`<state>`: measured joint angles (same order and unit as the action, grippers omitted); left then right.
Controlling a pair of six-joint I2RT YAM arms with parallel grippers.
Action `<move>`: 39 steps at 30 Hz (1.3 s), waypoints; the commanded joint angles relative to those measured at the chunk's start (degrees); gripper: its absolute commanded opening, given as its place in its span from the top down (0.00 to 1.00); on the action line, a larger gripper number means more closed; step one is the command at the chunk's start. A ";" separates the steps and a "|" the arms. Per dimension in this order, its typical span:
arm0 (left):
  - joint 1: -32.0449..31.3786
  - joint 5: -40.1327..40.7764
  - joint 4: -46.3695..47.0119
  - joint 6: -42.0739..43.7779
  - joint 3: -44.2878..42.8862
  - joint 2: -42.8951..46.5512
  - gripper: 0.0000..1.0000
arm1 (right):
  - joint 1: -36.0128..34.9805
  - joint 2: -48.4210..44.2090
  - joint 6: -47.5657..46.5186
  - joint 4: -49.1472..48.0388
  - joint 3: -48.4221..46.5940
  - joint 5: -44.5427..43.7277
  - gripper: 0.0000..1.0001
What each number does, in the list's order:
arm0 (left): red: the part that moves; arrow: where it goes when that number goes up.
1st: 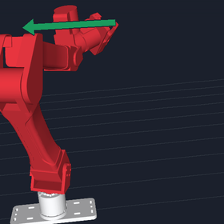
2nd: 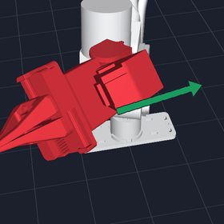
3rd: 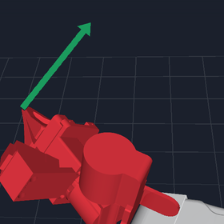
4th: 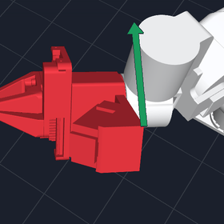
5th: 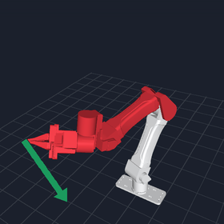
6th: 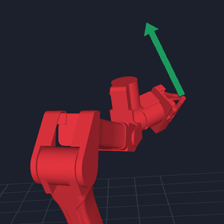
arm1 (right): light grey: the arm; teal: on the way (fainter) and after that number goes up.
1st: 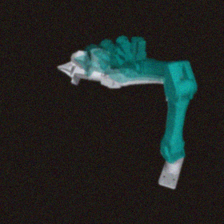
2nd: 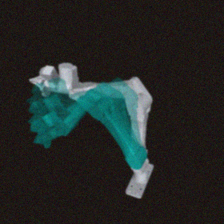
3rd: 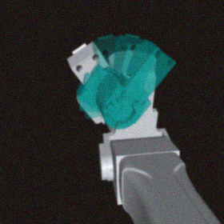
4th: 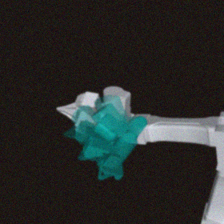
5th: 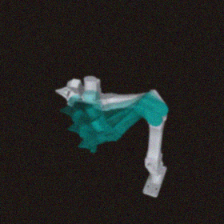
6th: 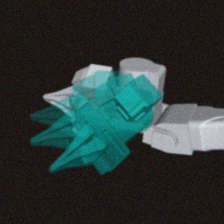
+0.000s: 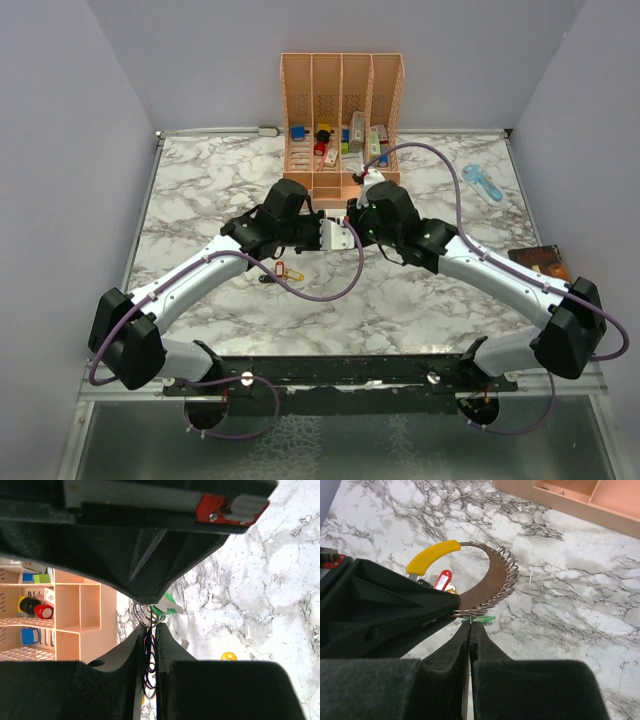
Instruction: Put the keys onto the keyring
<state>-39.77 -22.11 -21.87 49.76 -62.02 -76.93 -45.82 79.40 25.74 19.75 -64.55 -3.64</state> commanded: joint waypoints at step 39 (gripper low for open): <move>0.27 -17.29 -8.89 16.89 -3.75 3.12 1.00 | 0.91 -15.77 -22.06 -3.73 7.04 11.17 0.92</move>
<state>-39.86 -31.14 -26.70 57.47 -65.23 -76.79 -45.63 63.68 10.57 17.80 -57.74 1.30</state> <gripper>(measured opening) 0.122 0.088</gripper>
